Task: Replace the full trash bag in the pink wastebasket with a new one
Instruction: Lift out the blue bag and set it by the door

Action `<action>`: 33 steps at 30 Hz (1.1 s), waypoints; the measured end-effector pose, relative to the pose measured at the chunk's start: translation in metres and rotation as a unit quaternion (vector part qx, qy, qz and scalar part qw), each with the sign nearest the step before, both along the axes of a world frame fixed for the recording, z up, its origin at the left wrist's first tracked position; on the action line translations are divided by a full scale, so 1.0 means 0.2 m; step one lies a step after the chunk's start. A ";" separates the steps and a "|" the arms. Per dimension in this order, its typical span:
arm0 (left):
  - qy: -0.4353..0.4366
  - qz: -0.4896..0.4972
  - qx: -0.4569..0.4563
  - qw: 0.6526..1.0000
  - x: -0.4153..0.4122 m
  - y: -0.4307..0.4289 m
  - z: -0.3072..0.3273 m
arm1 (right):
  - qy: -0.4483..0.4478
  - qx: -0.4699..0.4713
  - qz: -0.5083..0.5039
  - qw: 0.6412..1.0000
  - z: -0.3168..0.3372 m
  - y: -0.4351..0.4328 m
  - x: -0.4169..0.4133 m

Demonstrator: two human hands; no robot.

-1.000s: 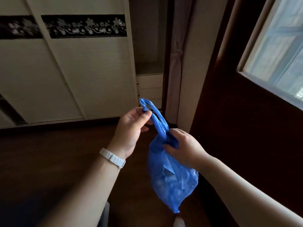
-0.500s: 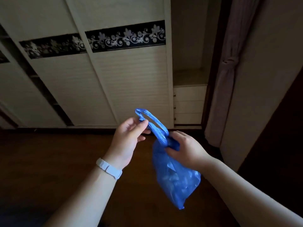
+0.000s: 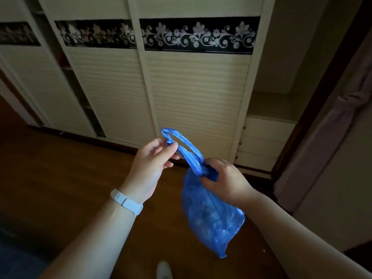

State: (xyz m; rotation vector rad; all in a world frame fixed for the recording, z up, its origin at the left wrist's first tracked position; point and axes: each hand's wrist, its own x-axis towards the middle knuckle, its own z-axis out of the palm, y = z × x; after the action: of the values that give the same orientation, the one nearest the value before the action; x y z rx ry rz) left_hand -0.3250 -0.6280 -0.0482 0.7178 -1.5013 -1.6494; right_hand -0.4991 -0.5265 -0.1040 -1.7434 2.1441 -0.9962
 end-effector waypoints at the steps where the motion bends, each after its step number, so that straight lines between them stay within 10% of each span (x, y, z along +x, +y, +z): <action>1: 0.004 0.001 0.004 1.000 -0.01 -0.09 -0.02 | 0.000 0.007 0.002 1.000 -0.01 -0.08 0.00; 23: 0.079 0.071 0.000 0.994 0.32 -2.20 -0.01 | -0.003 -0.013 0.077 0.997 0.10 -2.35 0.25; 33: -0.016 0.208 -0.017 0.978 0.47 -2.95 -0.09 | -0.047 0.029 0.204 0.977 -0.08 -3.34 0.40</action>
State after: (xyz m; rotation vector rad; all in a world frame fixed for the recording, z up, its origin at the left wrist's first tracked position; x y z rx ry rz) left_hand -0.2309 -1.2187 -0.0657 0.9699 -1.2908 -1.2959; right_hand -0.4192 -1.1943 -0.1209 -1.9545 1.6430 -0.8719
